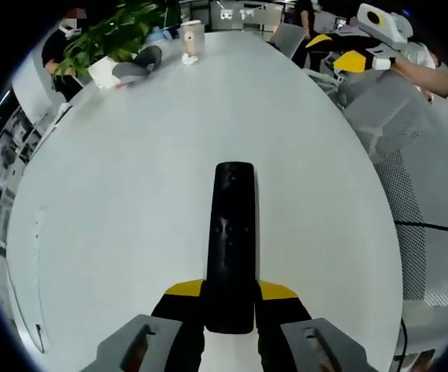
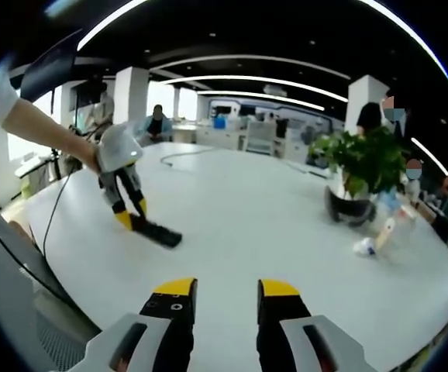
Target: Press the specified remote control buttons in sequence, fully releasing each button before pressing the next.
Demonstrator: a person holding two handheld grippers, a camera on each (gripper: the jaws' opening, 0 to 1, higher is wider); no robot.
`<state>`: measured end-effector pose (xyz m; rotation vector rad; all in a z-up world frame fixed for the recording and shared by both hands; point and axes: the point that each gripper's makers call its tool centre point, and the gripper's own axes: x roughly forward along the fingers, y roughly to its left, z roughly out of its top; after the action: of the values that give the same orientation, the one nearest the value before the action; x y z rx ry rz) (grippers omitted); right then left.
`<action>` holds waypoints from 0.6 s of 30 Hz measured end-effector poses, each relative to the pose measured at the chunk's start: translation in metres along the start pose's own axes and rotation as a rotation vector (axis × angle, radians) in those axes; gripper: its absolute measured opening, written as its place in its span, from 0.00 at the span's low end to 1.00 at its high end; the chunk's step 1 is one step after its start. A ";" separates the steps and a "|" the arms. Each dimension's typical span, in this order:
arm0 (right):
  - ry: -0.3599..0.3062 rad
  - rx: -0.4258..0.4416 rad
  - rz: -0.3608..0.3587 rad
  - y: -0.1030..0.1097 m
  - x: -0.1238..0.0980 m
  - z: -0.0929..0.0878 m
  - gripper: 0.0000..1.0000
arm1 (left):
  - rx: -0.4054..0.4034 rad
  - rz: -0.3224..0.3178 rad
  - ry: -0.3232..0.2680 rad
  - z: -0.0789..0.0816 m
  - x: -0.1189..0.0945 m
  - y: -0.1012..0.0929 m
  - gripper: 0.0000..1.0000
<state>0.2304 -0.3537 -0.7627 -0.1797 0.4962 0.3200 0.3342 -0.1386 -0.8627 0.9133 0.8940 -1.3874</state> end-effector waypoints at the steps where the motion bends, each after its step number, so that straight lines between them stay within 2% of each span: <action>1: 0.004 -0.002 0.003 0.000 0.000 -0.001 0.28 | 0.000 -0.001 0.001 0.000 0.000 -0.001 0.23; 18: 0.014 -0.008 0.023 0.004 0.002 -0.002 0.25 | 0.023 -0.012 0.010 -0.001 0.001 -0.014 0.23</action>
<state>0.2294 -0.3504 -0.7656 -0.1840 0.5116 0.3435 0.3207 -0.1375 -0.8642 0.9347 0.8936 -1.4070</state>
